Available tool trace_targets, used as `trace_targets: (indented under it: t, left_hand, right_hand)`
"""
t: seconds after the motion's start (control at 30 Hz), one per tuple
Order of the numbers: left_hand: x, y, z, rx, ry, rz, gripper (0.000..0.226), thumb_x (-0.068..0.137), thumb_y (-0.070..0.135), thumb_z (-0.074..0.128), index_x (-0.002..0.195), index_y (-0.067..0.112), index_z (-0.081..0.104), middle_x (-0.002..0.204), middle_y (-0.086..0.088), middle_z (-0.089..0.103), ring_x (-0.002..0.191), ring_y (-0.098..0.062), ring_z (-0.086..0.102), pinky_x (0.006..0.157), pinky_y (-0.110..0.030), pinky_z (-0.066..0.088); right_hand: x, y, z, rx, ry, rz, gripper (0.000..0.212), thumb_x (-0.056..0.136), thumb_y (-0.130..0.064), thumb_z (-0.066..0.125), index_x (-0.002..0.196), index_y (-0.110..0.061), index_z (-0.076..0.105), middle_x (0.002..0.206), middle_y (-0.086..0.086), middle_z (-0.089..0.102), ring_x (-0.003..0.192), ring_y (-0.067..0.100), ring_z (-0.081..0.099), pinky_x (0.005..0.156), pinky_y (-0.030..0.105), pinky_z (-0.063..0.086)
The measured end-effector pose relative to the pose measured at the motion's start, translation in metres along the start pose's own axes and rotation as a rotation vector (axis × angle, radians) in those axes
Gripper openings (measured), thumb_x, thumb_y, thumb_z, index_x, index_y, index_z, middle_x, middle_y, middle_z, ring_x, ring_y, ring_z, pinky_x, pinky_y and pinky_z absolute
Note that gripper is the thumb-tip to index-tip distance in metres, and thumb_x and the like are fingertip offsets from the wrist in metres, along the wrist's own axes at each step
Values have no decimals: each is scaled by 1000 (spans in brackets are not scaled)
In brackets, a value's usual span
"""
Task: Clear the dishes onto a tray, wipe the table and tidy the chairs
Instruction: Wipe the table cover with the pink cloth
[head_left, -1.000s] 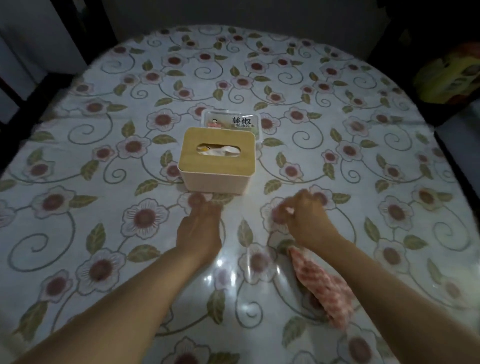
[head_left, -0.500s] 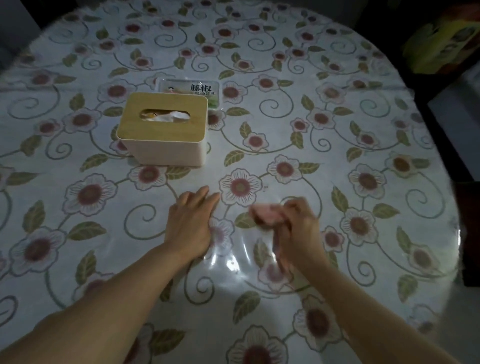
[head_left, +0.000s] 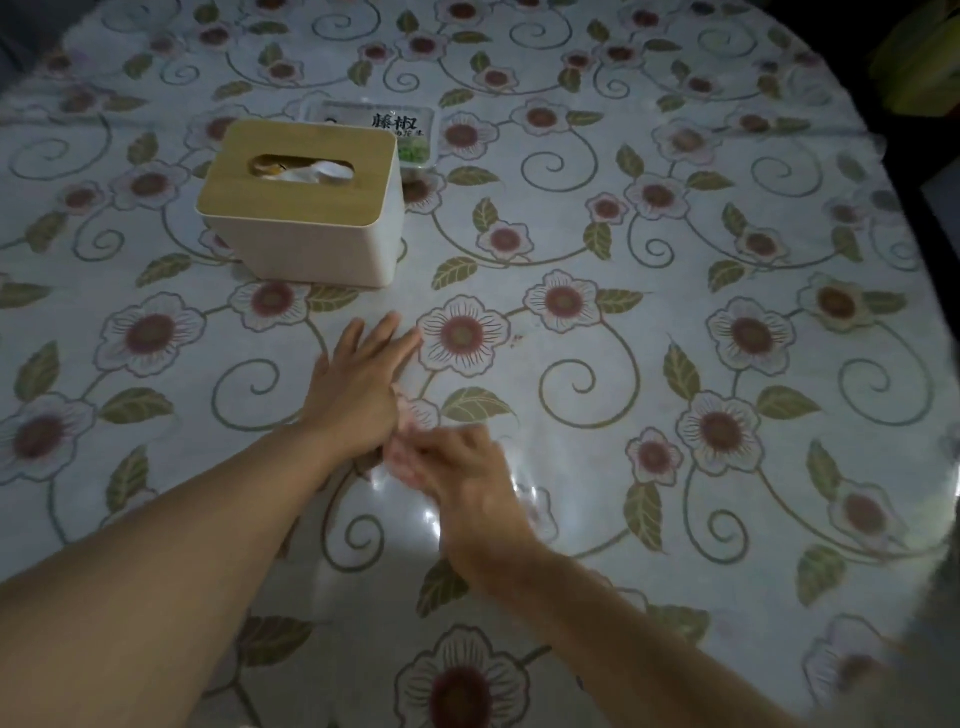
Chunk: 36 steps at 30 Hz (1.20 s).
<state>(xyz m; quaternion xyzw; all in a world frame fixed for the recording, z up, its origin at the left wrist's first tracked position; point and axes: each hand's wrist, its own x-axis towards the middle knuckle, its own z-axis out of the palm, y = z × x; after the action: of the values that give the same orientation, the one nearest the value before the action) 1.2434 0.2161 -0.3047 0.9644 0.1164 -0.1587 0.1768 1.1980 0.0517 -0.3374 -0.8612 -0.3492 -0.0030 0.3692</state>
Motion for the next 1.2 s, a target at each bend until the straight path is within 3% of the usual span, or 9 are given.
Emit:
trace_targets:
  t: [0.13,0.2,0.4,0.57,0.77,0.93,1.03,1.13,1.2]
  left_hand:
    - [-2,8,-3,14,12,3,72,90,5,46,151,28,15,161,7,0,147,-23,-3,118,-46,15]
    - [-13,19,4,23,56,58,69,89,5,47,150,25,21,160,4,7,147,-24,2,116,-46,20]
    - [-32,30,32,70,10,112,62,99,16,33,151,36,6,160,9,-9,147,-21,-10,117,-52,4]
    - [-30,29,31,85,-13,109,65,97,13,35,151,36,7,160,9,-9,147,-21,-10,117,-54,4]
    - [-52,55,36,112,56,238,61,91,10,44,146,27,23,159,3,8,146,-22,4,114,-52,20]
    - [-55,102,58,102,-12,399,57,95,18,40,149,26,21,160,6,6,147,-20,4,116,-50,17]
    - [-51,122,65,115,69,403,55,91,13,45,144,22,34,156,2,20,139,-25,19,111,-41,29]
    - [-49,134,62,71,162,360,38,88,10,46,125,16,50,139,-3,39,119,-27,34,93,-37,39]
    - [-43,142,59,65,176,343,30,85,8,48,114,15,53,128,-4,43,111,-26,37,87,-37,40]
  right_hand:
    - [-36,-6,-38,40,-277,-103,28,93,-18,55,119,-15,64,114,-5,62,100,5,54,86,24,49]
    - [-33,10,-78,-98,-104,9,28,94,-23,52,102,-4,70,92,-2,68,85,-5,60,76,7,46]
    - [-24,109,-127,-428,128,622,64,77,-22,30,136,-4,48,136,15,50,122,39,41,103,39,27]
    - [-83,9,-31,-43,135,341,55,84,6,49,135,-14,51,133,-12,50,111,4,46,93,23,42]
    - [-125,-7,-68,-75,-50,68,44,85,-6,47,119,-29,64,124,-19,59,111,-4,50,94,14,44]
    - [-135,90,-157,-322,362,704,44,79,16,56,119,-3,63,118,15,64,111,24,48,95,28,40]
    - [-136,77,-128,-370,347,630,57,83,9,55,135,-14,53,125,0,57,107,20,49,94,28,43]
    - [-149,35,-92,-257,295,347,41,91,-21,43,129,-25,57,112,-28,47,96,2,49,84,21,51]
    - [-145,20,-105,-117,269,297,38,90,-34,44,120,-23,64,107,-25,55,98,-13,47,80,10,49]
